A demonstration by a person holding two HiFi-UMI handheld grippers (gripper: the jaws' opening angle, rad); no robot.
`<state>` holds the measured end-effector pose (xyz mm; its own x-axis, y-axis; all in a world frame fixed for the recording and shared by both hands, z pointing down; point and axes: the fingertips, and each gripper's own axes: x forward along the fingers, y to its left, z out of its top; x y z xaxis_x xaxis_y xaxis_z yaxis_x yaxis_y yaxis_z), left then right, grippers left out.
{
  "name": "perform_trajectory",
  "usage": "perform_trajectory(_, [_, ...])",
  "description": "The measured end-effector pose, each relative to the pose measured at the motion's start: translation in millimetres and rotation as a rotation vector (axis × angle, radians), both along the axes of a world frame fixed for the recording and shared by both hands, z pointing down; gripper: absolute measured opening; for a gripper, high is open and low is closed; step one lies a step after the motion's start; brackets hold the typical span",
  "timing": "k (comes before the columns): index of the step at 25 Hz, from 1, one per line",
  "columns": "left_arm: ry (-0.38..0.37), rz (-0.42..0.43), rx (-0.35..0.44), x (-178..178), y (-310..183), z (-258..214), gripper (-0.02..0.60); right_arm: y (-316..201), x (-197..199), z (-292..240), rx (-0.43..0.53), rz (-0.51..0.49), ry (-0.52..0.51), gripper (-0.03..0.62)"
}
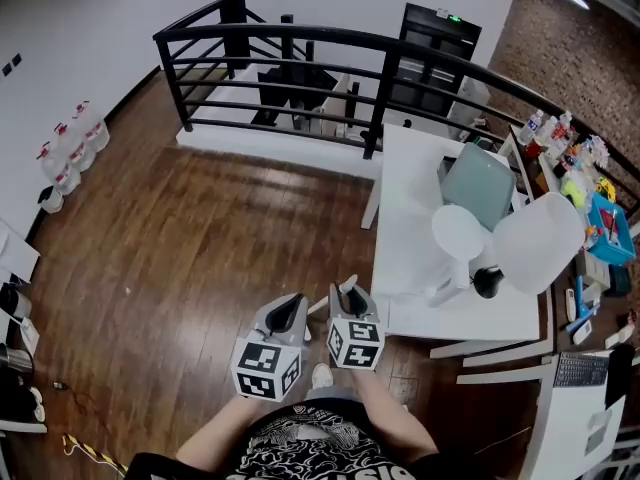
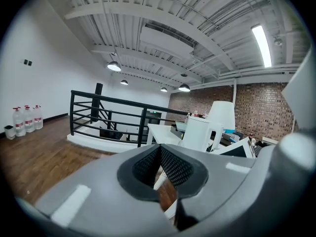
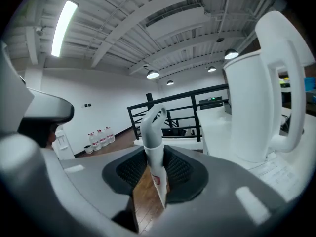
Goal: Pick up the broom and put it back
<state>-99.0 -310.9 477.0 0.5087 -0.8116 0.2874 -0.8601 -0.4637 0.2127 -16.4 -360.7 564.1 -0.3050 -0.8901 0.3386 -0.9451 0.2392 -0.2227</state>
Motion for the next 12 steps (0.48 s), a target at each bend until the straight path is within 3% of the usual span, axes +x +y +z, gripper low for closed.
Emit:
perform_trajectory(8, [0.019,-0.075,0.0,-33.7,10.7,0.3,0.006,14.9,-46.3,-50.2,0.075,-0.15,0.082,0.098])
perform_trajectory(12, [0.029,-0.093,-0.002,-42.9,15.6,0.2,0.006,19.9,-53.9,-82.0,0.091,-0.179,0.097,0.098])
